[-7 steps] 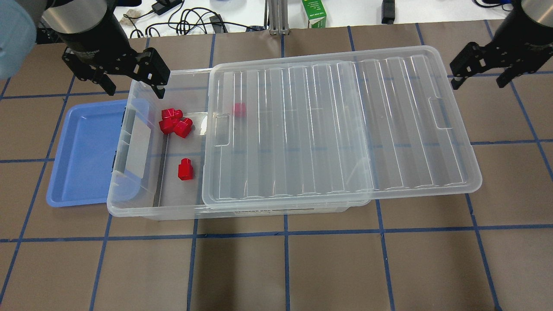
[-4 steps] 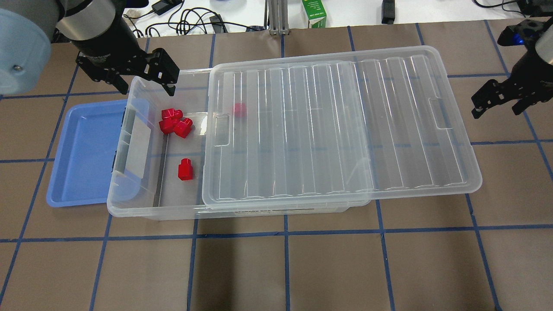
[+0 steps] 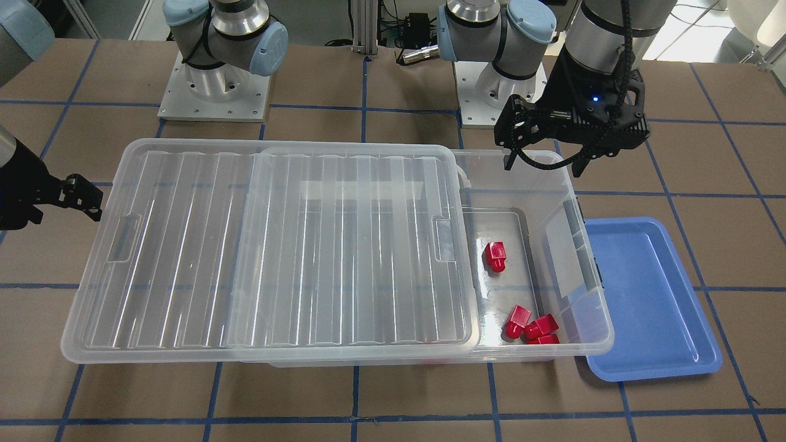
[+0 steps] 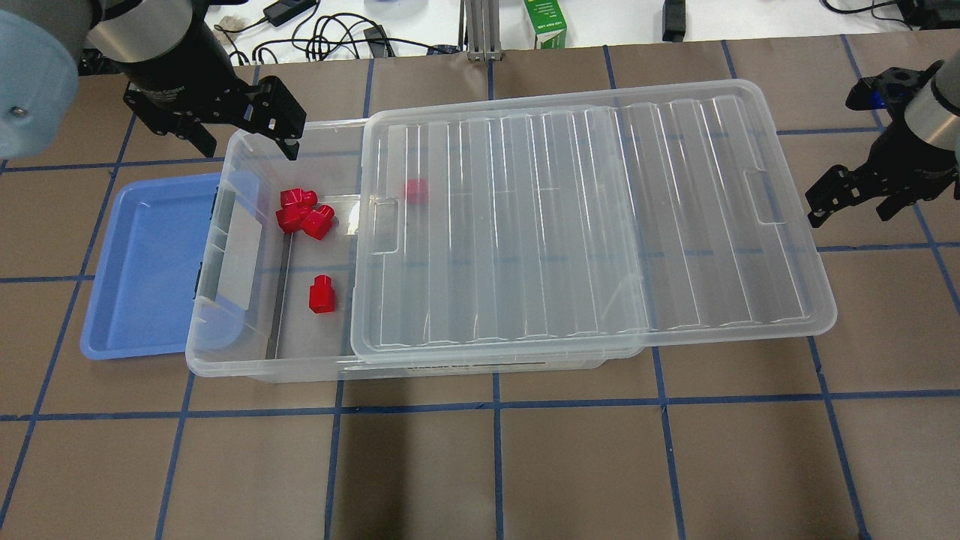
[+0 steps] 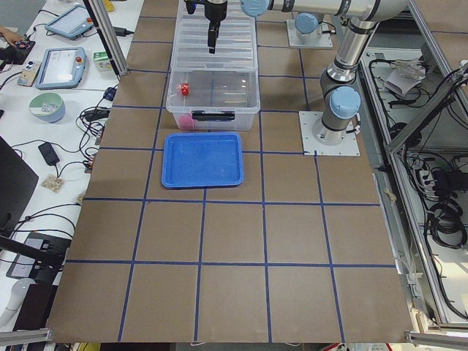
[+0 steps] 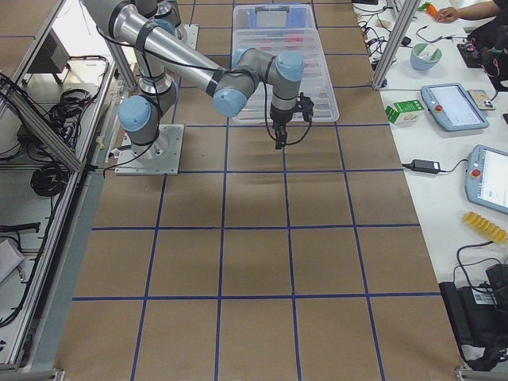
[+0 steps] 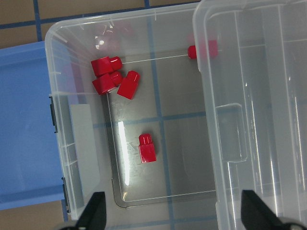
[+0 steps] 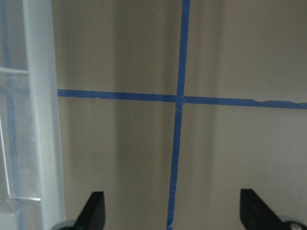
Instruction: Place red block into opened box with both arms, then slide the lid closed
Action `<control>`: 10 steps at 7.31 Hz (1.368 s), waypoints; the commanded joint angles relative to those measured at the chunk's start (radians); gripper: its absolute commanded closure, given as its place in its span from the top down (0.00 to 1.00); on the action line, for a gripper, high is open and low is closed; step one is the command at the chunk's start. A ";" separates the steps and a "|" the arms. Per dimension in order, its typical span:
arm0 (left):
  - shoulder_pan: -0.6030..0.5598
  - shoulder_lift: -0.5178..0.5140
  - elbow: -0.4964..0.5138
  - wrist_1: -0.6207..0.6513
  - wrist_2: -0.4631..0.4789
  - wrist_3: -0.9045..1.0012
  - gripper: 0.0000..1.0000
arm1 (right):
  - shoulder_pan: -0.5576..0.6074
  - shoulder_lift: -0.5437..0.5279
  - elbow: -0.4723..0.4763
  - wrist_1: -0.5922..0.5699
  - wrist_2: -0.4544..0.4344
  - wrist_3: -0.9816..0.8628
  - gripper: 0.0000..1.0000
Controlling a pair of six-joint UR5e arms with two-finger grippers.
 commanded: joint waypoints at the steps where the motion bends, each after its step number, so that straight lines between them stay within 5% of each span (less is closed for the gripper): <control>1: 0.002 0.001 0.001 -0.002 0.007 -0.001 1.00 | 0.069 -0.003 0.004 -0.003 0.003 0.051 1.00; 10: 0.007 0.016 -0.009 -0.007 0.007 -0.001 1.00 | 0.349 0.008 -0.002 -0.043 0.009 0.330 1.00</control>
